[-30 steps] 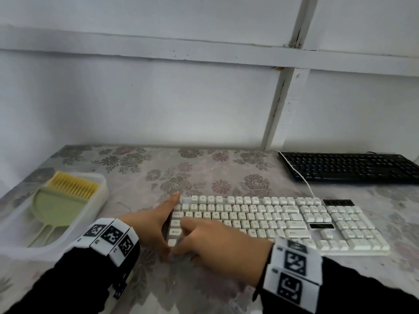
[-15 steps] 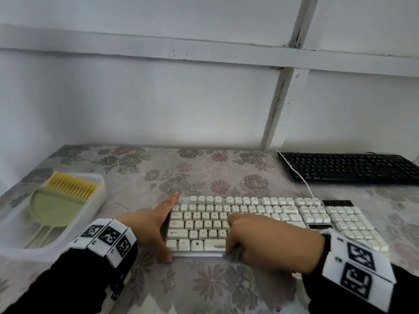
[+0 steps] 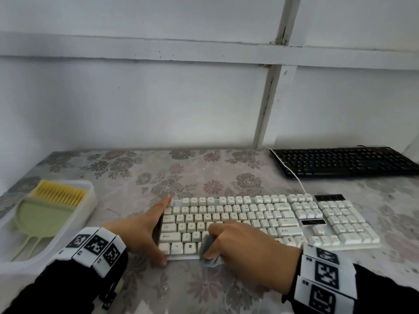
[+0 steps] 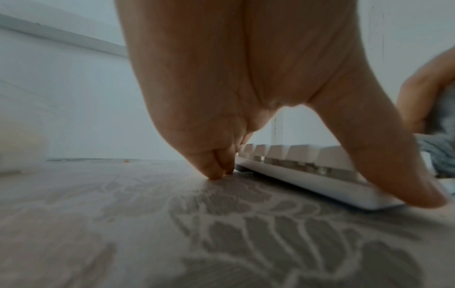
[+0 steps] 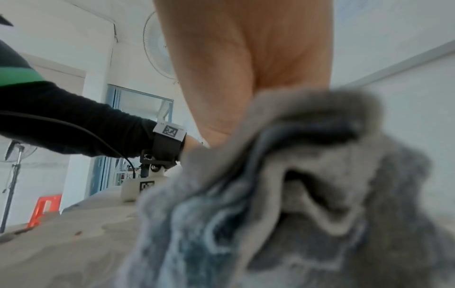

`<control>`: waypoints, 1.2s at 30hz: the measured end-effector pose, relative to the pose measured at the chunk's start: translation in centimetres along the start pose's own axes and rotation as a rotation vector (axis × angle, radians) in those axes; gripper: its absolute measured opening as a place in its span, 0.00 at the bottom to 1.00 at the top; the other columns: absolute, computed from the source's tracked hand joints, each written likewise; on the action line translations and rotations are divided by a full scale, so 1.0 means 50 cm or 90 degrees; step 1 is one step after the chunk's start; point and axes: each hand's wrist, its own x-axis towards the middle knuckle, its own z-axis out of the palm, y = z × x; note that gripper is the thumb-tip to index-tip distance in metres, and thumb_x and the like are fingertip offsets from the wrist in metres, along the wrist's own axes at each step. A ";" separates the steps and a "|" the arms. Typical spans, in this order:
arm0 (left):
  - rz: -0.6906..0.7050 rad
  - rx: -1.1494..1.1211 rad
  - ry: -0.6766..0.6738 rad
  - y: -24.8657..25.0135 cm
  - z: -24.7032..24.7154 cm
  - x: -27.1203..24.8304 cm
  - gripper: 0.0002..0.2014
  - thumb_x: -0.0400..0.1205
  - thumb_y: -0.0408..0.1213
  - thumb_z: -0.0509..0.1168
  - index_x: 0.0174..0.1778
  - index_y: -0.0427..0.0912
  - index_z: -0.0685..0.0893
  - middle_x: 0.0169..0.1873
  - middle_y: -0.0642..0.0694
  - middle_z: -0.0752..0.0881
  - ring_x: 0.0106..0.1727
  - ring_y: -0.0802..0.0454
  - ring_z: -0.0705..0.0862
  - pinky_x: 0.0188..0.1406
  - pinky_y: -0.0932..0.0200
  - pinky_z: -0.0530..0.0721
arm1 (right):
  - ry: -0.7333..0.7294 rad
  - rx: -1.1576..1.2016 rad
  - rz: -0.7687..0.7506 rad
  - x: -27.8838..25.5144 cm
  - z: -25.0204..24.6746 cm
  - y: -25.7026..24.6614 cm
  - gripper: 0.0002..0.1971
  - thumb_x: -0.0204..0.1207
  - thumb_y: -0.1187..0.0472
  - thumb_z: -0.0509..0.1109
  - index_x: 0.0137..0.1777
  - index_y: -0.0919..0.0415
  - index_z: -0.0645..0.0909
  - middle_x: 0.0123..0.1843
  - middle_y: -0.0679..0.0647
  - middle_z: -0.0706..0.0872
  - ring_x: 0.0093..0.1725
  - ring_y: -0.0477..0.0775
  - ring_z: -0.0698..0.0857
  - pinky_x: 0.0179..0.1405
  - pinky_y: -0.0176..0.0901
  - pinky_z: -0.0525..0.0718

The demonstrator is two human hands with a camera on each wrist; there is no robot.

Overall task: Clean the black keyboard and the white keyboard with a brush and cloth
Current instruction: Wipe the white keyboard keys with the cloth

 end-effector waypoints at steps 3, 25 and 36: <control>-0.009 0.004 0.000 0.000 -0.001 0.000 0.74 0.44 0.59 0.77 0.76 0.62 0.28 0.80 0.58 0.54 0.76 0.58 0.61 0.77 0.58 0.60 | -0.010 0.000 0.046 -0.032 -0.011 0.024 0.14 0.77 0.65 0.67 0.58 0.50 0.87 0.55 0.49 0.82 0.54 0.52 0.79 0.46 0.31 0.73; 0.012 -0.030 -0.006 -0.020 0.002 0.015 0.78 0.40 0.63 0.81 0.76 0.63 0.29 0.80 0.59 0.53 0.77 0.59 0.59 0.80 0.54 0.58 | -0.053 0.056 0.227 -0.159 -0.100 0.123 0.14 0.76 0.58 0.71 0.59 0.44 0.86 0.49 0.44 0.72 0.48 0.40 0.74 0.42 0.22 0.70; 0.001 -0.007 0.005 -0.028 0.004 0.020 0.75 0.47 0.59 0.81 0.75 0.64 0.28 0.80 0.60 0.50 0.78 0.59 0.58 0.80 0.53 0.57 | -0.044 -0.097 0.100 -0.140 -0.025 0.074 0.16 0.81 0.60 0.64 0.67 0.48 0.81 0.68 0.48 0.74 0.59 0.56 0.75 0.54 0.47 0.81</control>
